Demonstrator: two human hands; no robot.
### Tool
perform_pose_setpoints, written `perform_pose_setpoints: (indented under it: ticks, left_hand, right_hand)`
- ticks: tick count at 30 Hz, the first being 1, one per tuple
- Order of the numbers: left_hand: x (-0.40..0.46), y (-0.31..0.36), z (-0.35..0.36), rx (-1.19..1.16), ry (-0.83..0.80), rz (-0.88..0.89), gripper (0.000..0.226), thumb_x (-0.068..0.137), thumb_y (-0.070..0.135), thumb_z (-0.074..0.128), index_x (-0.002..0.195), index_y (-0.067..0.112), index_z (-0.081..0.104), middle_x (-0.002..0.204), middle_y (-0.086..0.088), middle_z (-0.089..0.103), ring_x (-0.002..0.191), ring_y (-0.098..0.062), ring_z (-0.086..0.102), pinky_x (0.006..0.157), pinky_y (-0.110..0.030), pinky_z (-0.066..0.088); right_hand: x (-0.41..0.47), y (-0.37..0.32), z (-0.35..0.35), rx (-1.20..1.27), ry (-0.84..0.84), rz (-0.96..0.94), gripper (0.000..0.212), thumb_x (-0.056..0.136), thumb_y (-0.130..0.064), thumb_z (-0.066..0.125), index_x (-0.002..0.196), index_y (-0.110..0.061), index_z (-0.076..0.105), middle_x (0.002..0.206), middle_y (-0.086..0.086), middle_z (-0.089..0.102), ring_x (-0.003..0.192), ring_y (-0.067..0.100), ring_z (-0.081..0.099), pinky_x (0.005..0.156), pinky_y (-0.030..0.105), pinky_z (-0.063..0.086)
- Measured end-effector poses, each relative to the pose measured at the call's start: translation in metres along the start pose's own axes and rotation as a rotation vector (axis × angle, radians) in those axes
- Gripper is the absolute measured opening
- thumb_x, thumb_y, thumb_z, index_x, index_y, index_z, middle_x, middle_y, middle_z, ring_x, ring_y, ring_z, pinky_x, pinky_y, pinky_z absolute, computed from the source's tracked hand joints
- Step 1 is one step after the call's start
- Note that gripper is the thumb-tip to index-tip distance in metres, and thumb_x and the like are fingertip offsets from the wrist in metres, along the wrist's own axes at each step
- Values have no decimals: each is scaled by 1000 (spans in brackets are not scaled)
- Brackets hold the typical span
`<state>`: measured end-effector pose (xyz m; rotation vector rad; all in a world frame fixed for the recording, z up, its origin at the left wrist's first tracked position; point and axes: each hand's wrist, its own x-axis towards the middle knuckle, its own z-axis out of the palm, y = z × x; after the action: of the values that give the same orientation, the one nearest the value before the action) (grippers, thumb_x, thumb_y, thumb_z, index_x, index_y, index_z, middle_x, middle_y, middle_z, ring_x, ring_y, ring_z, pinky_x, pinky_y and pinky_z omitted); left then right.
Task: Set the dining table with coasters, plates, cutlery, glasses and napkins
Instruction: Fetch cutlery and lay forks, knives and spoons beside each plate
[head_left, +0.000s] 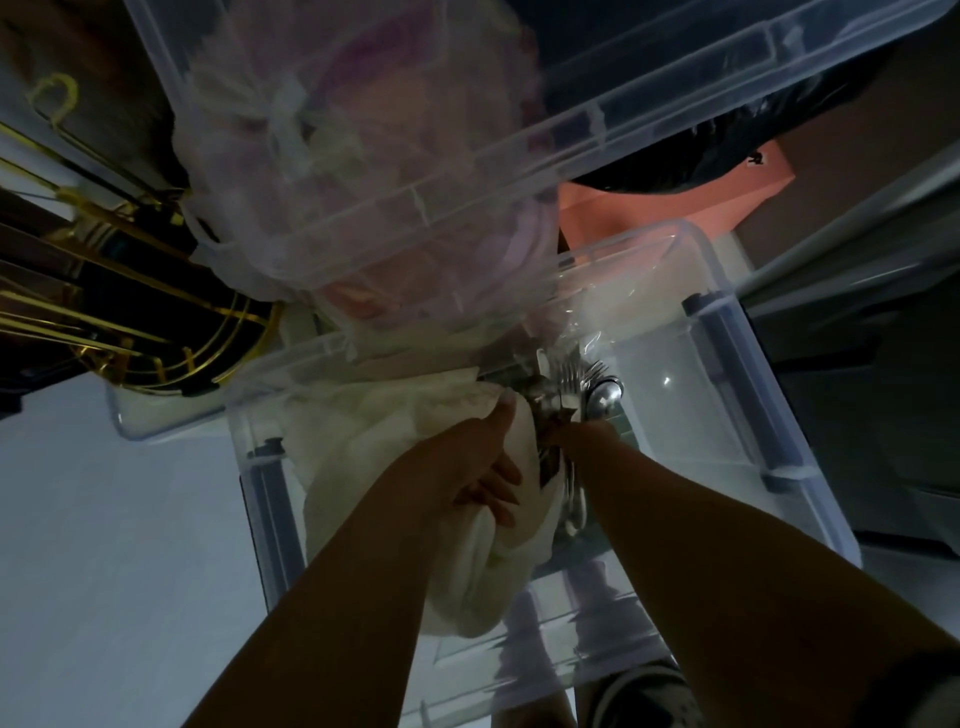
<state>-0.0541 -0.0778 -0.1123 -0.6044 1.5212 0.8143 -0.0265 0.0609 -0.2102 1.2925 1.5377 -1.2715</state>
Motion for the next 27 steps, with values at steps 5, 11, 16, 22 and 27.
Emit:
perform_pose_setpoints:
  ticks: [5, 11, 16, 22, 27]
  left_hand:
    - [5, -2, -1, 7, -21, 3, 101, 86, 77, 15, 111, -7, 63, 95, -20, 68, 65, -30, 68, 57, -28, 54]
    - [8, -4, -2, 22, -19, 11, 96, 87, 76, 16, 104, -5, 65, 95, -21, 69, 63, -30, 68, 61, -29, 55]
    - [7, -5, 0, 33, -12, 34, 93, 88, 74, 16, 102, -4, 64, 95, -21, 68, 60, -28, 67, 59, -28, 55]
    - [7, -6, 2, 44, 31, 73, 92, 89, 73, 18, 101, -4, 66, 94, -20, 71, 64, -27, 68, 62, -28, 54]
    - [-2, 8, 10, -196, 137, 230, 61, 100, 51, 33, 94, -1, 64, 86, -15, 67, 74, -24, 63, 68, -30, 52]
  right_hand:
    - [5, 7, 1, 93, 66, 0, 31, 82, -13, 70, 104, -2, 51, 78, 8, 55, 70, 21, 56, 74, 31, 48]
    - [5, 9, -8, 25, 106, -72, 26, 84, -20, 67, 101, -7, 52, 88, 11, 58, 92, 27, 61, 92, 38, 51]
    - [-4, 8, -17, -60, 82, -148, 22, 85, -16, 66, 104, -8, 57, 100, 13, 61, 88, 25, 60, 88, 37, 53]
    - [-24, 7, -35, -240, 95, -308, 16, 86, -24, 66, 97, -14, 59, 99, 6, 61, 95, 23, 60, 89, 34, 50]
    - [-52, 0, -52, -424, 163, -424, 32, 77, -32, 69, 103, -13, 64, 89, 2, 65, 81, 16, 62, 69, 25, 45]
